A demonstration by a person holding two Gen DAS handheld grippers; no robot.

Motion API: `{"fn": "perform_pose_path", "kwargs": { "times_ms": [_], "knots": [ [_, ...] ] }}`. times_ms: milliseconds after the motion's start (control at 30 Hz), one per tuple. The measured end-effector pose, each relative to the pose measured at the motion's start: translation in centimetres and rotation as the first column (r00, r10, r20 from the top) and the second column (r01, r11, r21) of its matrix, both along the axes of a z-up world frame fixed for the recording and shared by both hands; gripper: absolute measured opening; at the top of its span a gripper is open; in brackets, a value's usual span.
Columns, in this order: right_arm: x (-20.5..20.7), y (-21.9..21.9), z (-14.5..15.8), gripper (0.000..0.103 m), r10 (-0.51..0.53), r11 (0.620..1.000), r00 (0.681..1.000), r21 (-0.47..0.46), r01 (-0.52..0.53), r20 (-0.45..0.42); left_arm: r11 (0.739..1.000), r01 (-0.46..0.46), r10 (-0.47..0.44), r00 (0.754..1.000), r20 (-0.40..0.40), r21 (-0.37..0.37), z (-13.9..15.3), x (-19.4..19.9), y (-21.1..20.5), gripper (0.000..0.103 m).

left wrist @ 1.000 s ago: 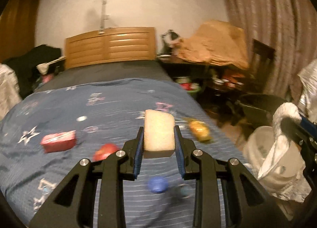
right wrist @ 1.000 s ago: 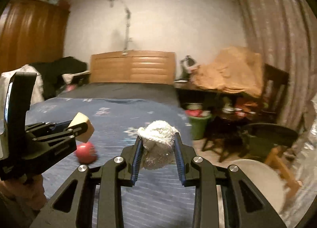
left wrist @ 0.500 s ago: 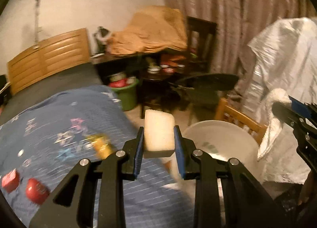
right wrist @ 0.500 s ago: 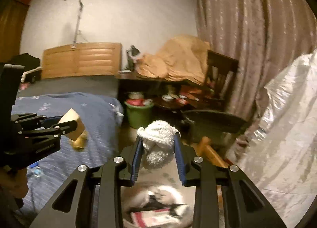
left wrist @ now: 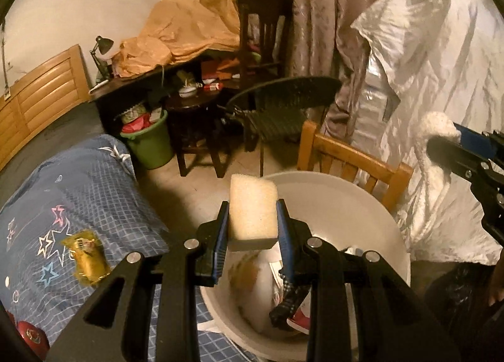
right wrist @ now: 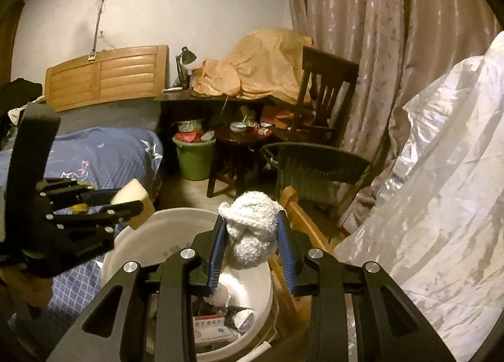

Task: Collect trash

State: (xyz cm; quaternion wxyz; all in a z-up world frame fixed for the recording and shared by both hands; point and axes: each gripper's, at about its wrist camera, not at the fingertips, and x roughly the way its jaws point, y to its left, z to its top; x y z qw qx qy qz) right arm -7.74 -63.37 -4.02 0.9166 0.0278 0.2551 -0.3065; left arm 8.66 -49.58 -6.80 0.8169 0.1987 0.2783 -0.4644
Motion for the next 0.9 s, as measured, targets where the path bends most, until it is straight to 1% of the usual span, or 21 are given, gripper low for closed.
{"fn": "perform_pose_path", "kwargs": {
  "times_ms": [167, 433, 467, 500, 533, 567, 600, 667, 767, 867, 900],
  "knots": [
    [1.1, 0.4, -1.1, 0.033, 0.017, 1.000, 1.000, 0.019, -0.017, -0.023, 0.999, 0.015, -0.015, 1.000, 0.004, 0.033, -1.0, -0.4, -1.1, 0.027],
    [3.2, -0.1, -2.8, 0.033, 0.044, 0.997, 0.997, 0.068, -0.040, -0.068, 0.998, 0.022, -0.021, 1.000, -0.008, 0.062, -1.9, 0.0, -1.9, 0.028],
    [3.6, -0.3, -3.2, 0.038, 0.059, 0.995, 0.995, 0.088, -0.052, -0.084, 0.998, 0.024, -0.023, 1.000, -0.018, 0.065, -2.0, 0.2, -2.0, 0.029],
    [3.8, 0.0, -3.3, 0.042, 0.061, 0.994, 0.994, 0.092, -0.053, -0.090, 0.997, 0.028, -0.026, 0.999, -0.027, 0.068, -2.2, 0.3, -2.1, 0.031],
    [3.9, -0.1, -3.6, 0.046, 0.056, 0.995, 0.994, 0.092, -0.047, -0.090, 0.997, 0.034, -0.032, 0.999, -0.035, 0.071, -2.4, 0.3, -2.2, 0.037],
    [3.9, -0.2, -3.8, 0.052, 0.053, 0.994, 0.995, 0.096, -0.044, -0.087, 0.997, 0.036, -0.034, 0.999, -0.034, 0.070, -2.5, 0.3, -2.2, 0.056],
    [3.9, -0.3, -4.0, 0.054, 0.052, 0.994, 0.995, 0.104, -0.043, -0.083, 0.997, 0.033, -0.032, 0.999, -0.020, 0.063, -2.6, 0.2, -2.1, 0.074],
    [3.8, -0.3, -4.2, 0.054, 0.046, 0.993, 0.996, 0.110, -0.038, -0.073, 0.999, 0.026, -0.026, 1.000, 0.004, 0.045, -2.5, -0.1, -1.7, 0.082],
    [3.0, -0.4, -4.2, 0.054, 0.019, 0.992, 0.999, 0.122, -0.013, -0.047, 0.999, 0.014, -0.013, 1.000, -0.006, 0.047, -2.5, 0.0, -1.5, 0.092],
    [1.7, 0.1, -3.8, 0.054, -0.013, 0.992, 1.000, 0.125, 0.015, -0.011, 0.999, 0.003, -0.003, 1.000, 0.005, 0.041, -2.2, -0.1, -1.0, 0.093],
    [1.1, 0.4, -3.6, 0.056, -0.029, 0.992, 1.000, 0.122, 0.028, 0.006, 0.999, 0.000, 0.000, 1.000, 0.005, 0.040, -2.2, -0.2, -0.8, 0.093]
  ]
}}
